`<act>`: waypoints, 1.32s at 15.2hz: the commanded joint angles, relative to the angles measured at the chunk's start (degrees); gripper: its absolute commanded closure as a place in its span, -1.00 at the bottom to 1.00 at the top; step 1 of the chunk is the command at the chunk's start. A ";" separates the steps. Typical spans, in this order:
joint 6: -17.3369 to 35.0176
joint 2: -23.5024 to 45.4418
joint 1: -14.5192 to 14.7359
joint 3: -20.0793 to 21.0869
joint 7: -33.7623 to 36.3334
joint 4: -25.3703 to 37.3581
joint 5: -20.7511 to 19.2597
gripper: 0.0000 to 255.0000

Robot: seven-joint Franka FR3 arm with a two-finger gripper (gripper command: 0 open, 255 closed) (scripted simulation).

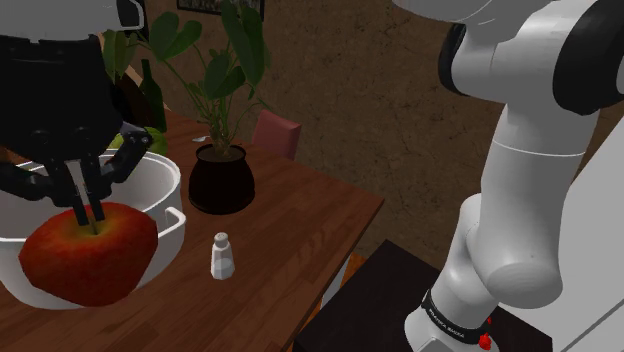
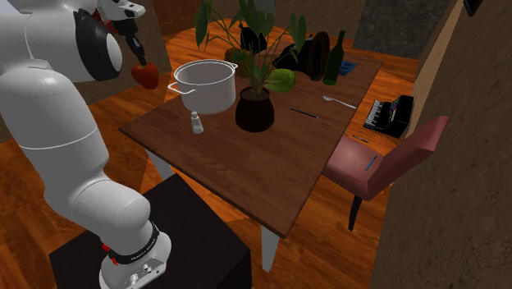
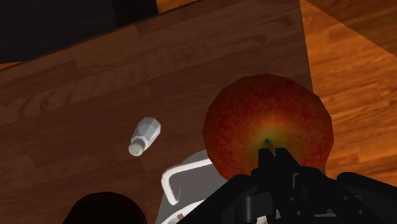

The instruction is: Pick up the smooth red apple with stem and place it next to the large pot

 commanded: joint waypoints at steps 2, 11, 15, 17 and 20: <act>2.70 -0.66 -0.49 -0.12 -0.09 -3.17 0.38 1.00; 9.76 -1.10 -1.09 -0.37 0.34 -10.60 0.44 1.00; 12.74 -0.87 -1.20 -0.49 0.71 -13.43 0.15 1.00; 14.20 -0.66 -1.22 -0.55 0.93 -14.74 -0.06 1.00; 16.36 -0.25 -1.21 -0.66 1.31 -16.60 -0.47 1.00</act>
